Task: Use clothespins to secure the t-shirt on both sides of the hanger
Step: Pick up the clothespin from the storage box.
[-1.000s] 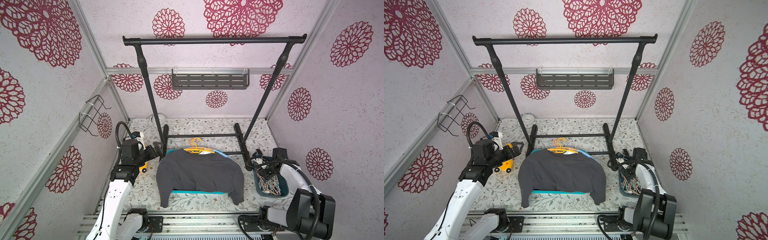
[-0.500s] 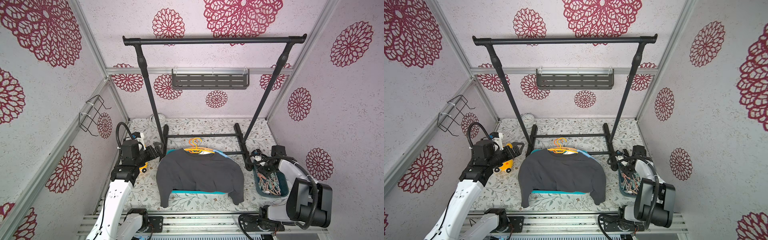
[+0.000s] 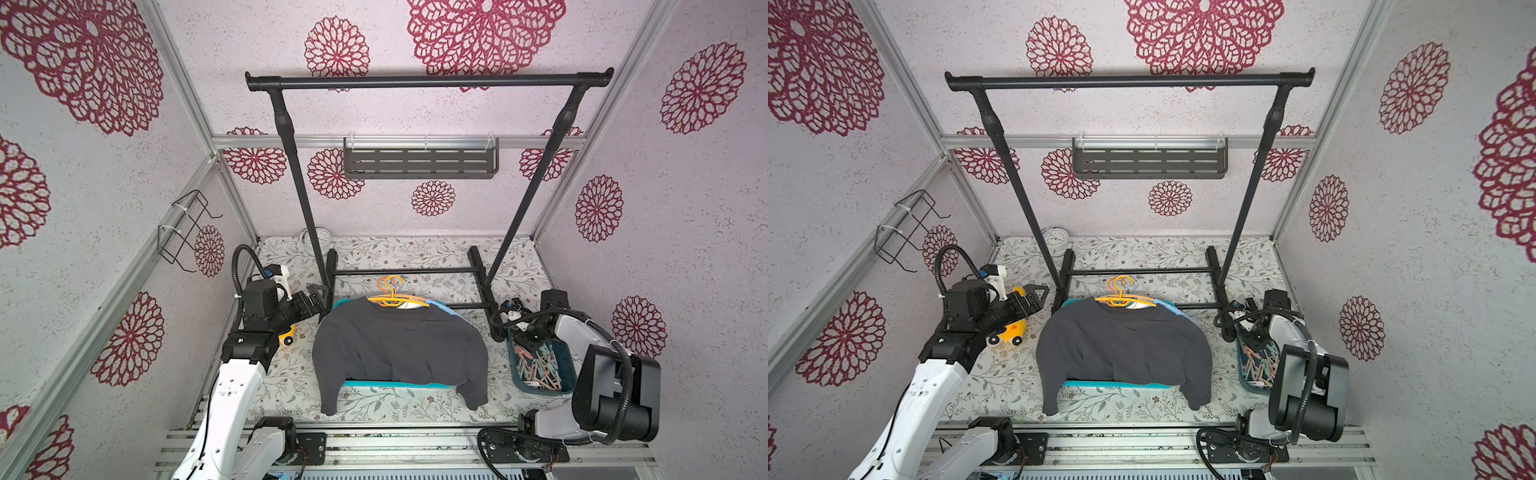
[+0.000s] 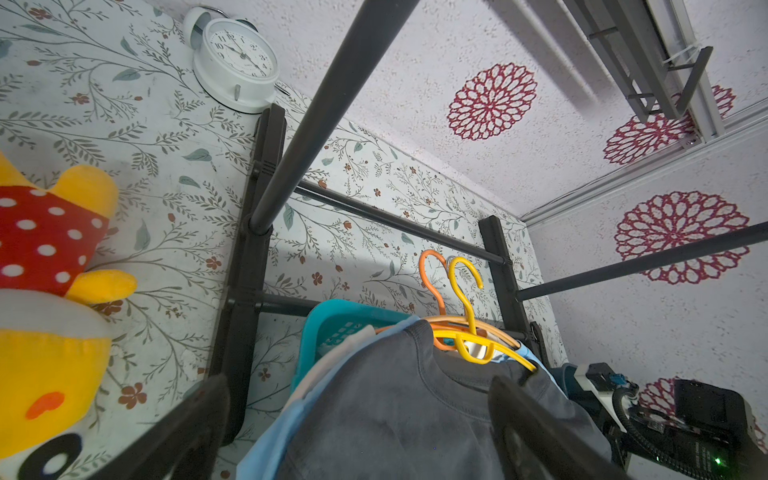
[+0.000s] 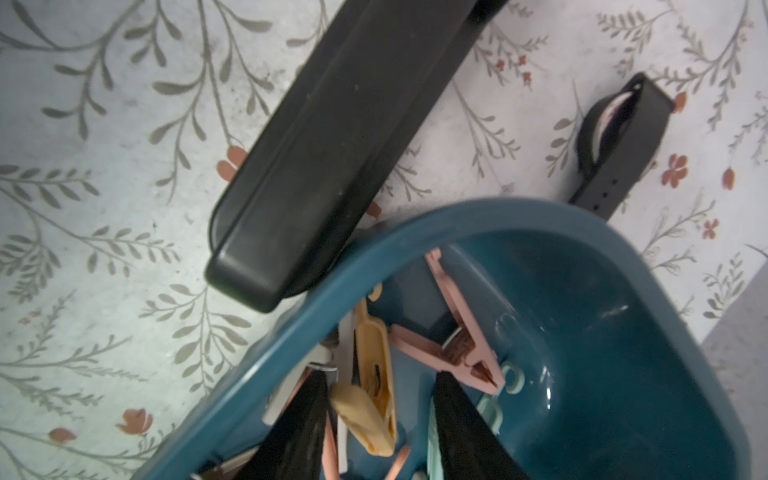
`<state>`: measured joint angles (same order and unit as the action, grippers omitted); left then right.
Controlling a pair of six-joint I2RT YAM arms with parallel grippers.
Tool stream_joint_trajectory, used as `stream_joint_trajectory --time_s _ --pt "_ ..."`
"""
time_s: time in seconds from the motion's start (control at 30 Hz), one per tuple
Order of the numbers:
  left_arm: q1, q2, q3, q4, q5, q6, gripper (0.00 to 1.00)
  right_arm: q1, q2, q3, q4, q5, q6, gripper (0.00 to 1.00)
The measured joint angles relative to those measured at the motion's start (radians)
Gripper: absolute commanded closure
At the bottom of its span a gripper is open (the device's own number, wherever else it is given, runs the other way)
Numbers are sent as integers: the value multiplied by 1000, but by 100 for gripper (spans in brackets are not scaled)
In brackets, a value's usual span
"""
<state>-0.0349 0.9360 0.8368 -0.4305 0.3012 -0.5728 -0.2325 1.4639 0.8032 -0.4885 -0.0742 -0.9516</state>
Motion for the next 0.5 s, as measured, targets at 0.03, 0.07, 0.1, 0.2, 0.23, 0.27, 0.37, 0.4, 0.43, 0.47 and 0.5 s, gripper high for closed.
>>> stream_joint_trajectory --time_s 0.03,0.07,0.1,0.2,0.23,0.27,0.37,0.4,0.43,0.47,0.5 --pt "0 0 0 0 0 0 0 0 12 3 -3 0 -1 61" --pt "0 0 0 0 0 0 0 0 24 7 -3 0 -2 61" --pt "0 -1 0 0 0 0 0 0 29 14 -6 0 -3 62" --pt "0 -1 0 0 0 0 0 0 41 26 -3 7 -7 64" --pt "0 -1 0 0 0 0 0 0 45 28 -5 10 -8 65" --pt "0 -1 0 0 0 0 0 0 47 31 -7 11 -8 67" --pt "0 -1 0 0 0 0 0 0 48 37 -11 20 -10 69" --pt "0 -1 0 0 0 0 0 0 48 39 -13 24 -13 70" --pt "0 -1 0 0 0 0 0 0 48 39 -14 26 -15 71" --pt "0 -1 0 0 0 0 0 0 48 39 -17 28 -16 72" --pt "0 -1 0 0 0 0 0 0 48 39 -19 28 -17 74"
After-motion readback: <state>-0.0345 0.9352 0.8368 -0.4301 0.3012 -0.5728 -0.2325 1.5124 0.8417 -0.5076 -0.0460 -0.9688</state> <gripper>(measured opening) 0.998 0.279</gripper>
